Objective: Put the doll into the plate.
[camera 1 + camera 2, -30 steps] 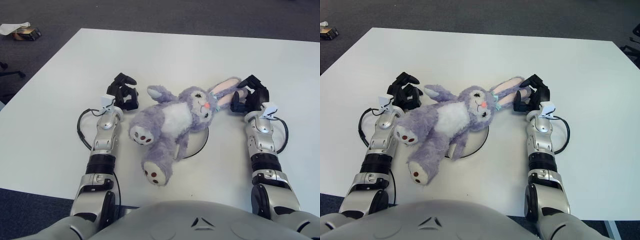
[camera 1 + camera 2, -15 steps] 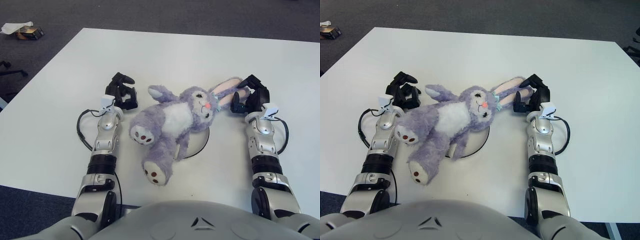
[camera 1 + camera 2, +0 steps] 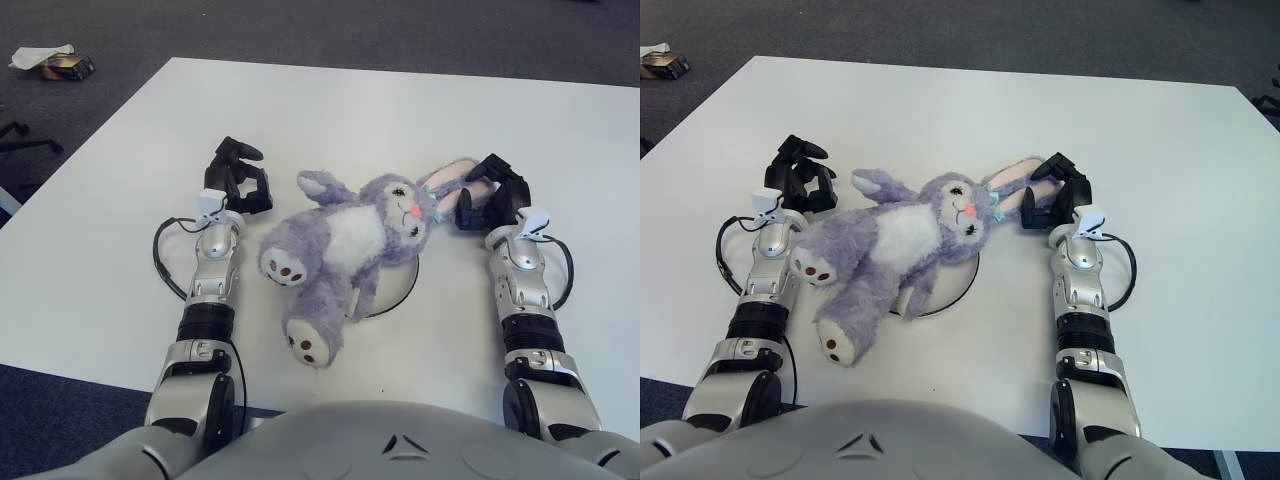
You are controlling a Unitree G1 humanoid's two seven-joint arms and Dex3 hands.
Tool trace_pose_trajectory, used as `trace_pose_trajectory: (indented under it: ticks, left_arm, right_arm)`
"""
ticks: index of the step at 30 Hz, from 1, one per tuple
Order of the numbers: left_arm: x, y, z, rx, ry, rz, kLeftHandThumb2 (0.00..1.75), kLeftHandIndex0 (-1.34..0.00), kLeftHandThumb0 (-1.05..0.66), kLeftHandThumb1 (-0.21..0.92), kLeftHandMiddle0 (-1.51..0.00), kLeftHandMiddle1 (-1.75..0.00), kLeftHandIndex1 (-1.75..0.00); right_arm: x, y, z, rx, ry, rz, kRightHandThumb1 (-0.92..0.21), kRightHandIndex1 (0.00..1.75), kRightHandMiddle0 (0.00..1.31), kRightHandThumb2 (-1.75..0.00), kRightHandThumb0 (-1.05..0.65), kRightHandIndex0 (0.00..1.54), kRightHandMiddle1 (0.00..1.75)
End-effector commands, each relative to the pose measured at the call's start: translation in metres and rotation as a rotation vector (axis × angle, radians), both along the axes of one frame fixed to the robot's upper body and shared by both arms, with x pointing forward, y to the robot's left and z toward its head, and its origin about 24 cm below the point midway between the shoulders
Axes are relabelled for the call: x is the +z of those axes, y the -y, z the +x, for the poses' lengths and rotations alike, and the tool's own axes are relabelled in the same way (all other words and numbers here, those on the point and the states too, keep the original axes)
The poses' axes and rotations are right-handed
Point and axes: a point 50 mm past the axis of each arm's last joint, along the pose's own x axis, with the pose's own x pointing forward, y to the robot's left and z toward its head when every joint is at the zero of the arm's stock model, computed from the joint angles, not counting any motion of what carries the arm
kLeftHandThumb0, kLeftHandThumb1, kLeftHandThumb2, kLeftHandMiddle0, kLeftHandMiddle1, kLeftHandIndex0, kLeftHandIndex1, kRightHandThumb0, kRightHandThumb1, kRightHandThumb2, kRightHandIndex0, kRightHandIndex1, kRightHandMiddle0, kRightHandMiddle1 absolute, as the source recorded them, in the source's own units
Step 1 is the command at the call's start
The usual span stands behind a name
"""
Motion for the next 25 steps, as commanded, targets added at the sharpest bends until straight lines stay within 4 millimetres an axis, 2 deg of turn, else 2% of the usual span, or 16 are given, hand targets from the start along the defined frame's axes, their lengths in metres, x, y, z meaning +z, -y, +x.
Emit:
trace_pose_trajectory:
  ticks: [1,7,25]
  left_arm:
    - [-0.028,-0.015,-0.014,0.062,-0.078,0.010,1.39,-0.52,-0.01,0.26,-0.54,-1.75,-1.75]
    - [-0.035,-0.025,-0.018,0.129,-0.092,-0.025,1.37,-0.52,-0.01,0.27,-0.53,-1.75,-1.75]
    - [-0.041,-0.025,-0.019,0.157,-0.119,-0.038,1.37,-0.51,-0.01,0.28,-0.53,-1.75,-1.75]
  right_arm:
    - [-0.041,-0.009,-0.023,-0.002,-0.150,0.059,0.09,1.75,0.74,-1.75,-0.01,0.92,1.63]
    - [-0.042,-0.009,-0.024,0.013,-0.158,0.056,0.09,1.75,0.74,-1.74,-0.01,0.91,1.63]
    - [-0.042,-0.013,-0.023,0.032,-0.184,0.063,0.05,1.75,0.72,-1.70,-0.01,0.89,1.62]
